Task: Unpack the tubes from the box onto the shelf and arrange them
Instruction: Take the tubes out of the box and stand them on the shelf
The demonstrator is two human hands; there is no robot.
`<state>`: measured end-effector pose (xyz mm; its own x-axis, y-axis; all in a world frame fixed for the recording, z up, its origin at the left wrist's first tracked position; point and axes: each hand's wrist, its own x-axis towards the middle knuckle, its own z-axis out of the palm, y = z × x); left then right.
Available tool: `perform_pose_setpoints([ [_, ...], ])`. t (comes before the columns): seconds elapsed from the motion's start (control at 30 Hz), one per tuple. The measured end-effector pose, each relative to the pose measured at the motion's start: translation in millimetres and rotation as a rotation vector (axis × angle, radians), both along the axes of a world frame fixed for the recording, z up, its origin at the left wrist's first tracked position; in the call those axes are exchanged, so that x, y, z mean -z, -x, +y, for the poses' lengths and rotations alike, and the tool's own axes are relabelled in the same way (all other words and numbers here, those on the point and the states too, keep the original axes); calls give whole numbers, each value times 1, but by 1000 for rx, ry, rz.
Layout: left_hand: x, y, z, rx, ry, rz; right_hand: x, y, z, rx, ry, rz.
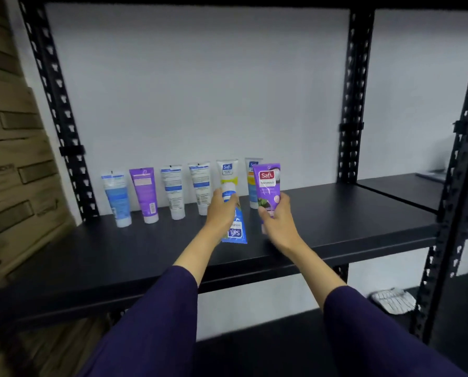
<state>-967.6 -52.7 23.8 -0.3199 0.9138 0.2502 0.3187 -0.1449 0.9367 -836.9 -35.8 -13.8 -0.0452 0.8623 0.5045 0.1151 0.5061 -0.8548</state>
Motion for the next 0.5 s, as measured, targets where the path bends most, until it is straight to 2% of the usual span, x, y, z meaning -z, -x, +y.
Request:
perform_pose_setpoints([
  [0.13,11,16,12,79,152,169,4,-8,14,-19,59,-60],
  [0.27,12,32,13,143,243,460,4,-12,19,9,73,-80],
  [0.4,12,37,14,54,269,702,5,-14,21,61,80,-96],
  [0.5,17,41,16,86,272,741,3,-19,24,102,85,-97],
])
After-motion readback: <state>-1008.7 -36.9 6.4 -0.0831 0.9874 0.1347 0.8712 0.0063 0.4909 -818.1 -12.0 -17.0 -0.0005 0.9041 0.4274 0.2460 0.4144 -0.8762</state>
